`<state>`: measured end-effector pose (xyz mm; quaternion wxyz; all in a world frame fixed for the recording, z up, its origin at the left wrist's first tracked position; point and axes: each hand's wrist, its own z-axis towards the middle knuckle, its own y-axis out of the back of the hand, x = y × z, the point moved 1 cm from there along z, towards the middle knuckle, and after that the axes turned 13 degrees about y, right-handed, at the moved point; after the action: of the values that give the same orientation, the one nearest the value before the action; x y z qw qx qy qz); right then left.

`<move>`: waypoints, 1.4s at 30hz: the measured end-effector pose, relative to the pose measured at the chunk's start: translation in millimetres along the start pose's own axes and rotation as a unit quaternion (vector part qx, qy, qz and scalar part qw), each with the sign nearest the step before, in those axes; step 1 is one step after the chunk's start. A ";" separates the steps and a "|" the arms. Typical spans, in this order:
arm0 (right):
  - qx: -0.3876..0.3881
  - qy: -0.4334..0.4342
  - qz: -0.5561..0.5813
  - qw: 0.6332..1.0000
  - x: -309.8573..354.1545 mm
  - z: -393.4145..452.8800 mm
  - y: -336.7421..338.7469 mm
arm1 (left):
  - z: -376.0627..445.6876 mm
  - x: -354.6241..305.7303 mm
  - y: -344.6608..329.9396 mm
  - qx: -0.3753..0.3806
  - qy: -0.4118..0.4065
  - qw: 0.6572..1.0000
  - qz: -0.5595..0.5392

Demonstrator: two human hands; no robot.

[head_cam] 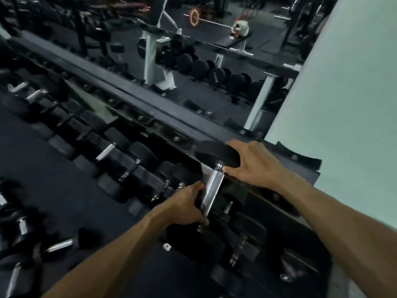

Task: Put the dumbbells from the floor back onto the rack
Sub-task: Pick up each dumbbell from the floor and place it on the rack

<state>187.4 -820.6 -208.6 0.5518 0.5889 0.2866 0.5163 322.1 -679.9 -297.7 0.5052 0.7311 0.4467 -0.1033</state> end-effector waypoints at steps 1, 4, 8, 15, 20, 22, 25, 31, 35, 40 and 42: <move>0.003 -0.012 -0.009 1.000 -22.3 -10.0 12.9 | 13.3 -24.6 -8.4 0.004 -0.010 1.000 0.010; -0.009 -0.044 -0.016 0.999 -86.9 -36.0 47.3 | 54.9 -90.9 -30.1 0.020 -0.028 0.999 0.036; -0.030 -0.102 -0.014 0.994 -162.9 -69.9 77.9 | 105.6 -165.3 -56.0 0.044 -0.051 0.995 0.068; -0.061 -0.190 0.003 0.980 -262.6 -102.3 74.8 | 174.8 -240.0 -92.3 0.111 -0.035 0.984 0.135; -0.081 -0.202 0.035 0.975 -290.6 -91.1 50.3 | 197.2 -239.8 -97.6 0.124 -0.010 0.982 0.140; -0.077 -0.204 0.033 0.975 -294.2 -86.9 48.2 | 201.4 -235.7 -95.2 0.134 0.000 0.982 0.131; -0.077 -0.208 0.041 0.974 -294.6 -89.7 49.7 | 200.1 -232.3 -94.5 0.134 0.001 0.984 0.119; -0.038 -0.204 0.026 0.978 -292.6 -94.3 55.1 | 183.6 -237.6 -96.1 0.123 -0.006 0.988 0.095; -0.013 -0.211 0.042 0.976 -284.9 -88.5 59.1 | 170.1 -238.5 -86.6 0.092 -0.017 0.992 0.084; -0.001 -0.162 -0.006 0.987 -258.8 -61.6 64.9 | 147.6 -221.2 -60.3 0.037 -0.020 0.995 0.092; 0.019 -0.122 -0.036 0.992 -241.5 -44.7 66.6 | 136.1 -207.1 -45.8 -0.008 -0.019 0.991 0.129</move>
<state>57.5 -1039.0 -222.4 0.5894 0.6472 0.2481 0.4149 208.2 -902.6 -266.3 0.5284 0.7767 0.3395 -0.0477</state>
